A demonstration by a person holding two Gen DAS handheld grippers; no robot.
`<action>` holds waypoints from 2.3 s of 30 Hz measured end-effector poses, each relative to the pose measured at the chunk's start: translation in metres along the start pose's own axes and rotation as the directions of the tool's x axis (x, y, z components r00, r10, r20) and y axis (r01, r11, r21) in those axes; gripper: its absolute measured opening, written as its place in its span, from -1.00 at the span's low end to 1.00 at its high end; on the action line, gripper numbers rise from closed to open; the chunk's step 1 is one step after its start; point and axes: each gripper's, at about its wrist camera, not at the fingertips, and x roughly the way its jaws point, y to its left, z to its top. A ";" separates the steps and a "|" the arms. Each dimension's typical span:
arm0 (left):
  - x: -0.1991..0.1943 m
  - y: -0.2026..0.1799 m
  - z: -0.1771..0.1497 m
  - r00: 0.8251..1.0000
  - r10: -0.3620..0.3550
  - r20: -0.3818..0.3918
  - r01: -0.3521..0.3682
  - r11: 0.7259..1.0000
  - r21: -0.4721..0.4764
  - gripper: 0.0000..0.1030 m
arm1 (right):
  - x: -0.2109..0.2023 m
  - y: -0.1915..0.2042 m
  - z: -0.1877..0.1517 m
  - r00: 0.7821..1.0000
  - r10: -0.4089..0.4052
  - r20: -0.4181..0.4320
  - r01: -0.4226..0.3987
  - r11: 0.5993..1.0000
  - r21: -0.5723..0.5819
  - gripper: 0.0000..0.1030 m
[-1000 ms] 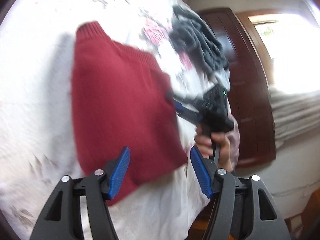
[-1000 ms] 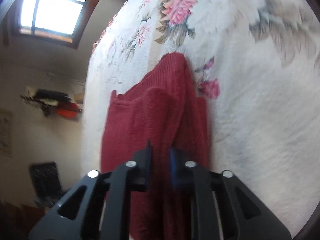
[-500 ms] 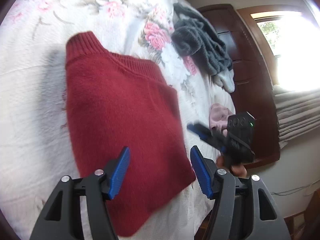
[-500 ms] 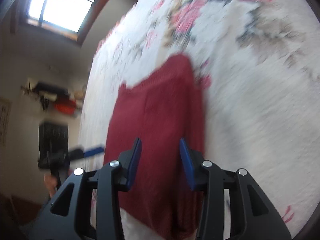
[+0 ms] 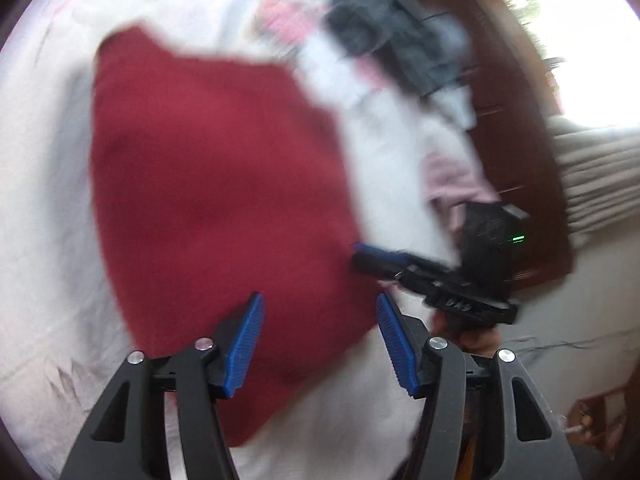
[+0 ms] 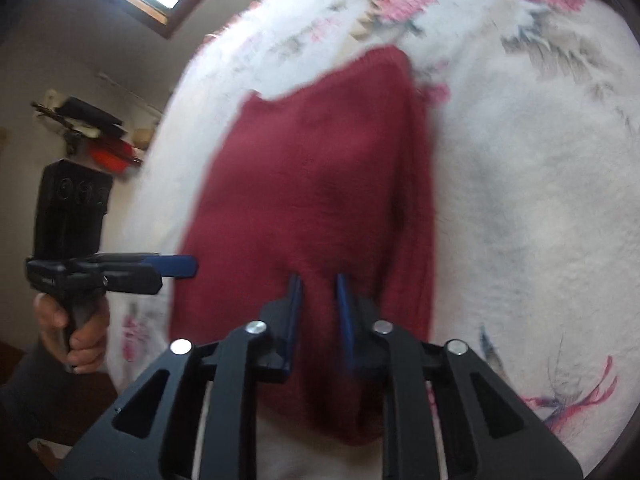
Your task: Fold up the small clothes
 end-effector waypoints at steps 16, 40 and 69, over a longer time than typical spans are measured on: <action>-0.033 0.007 -0.061 0.986 -0.089 0.139 0.096 0.994 -0.047 0.20 | -0.030 -0.023 -0.019 0.992 0.126 -0.004 -0.125 0.986 0.115 -0.37; -0.002 0.083 -0.064 0.940 -0.294 0.176 0.326 0.924 -0.199 0.54 | 0.034 -0.066 0.093 0.941 0.316 -0.124 -0.270 0.918 0.291 0.33; -0.074 0.034 -0.078 0.982 -0.053 0.180 0.081 0.985 -0.151 -0.50 | -0.016 0.027 0.053 0.969 0.245 0.016 -0.242 0.942 0.232 -0.40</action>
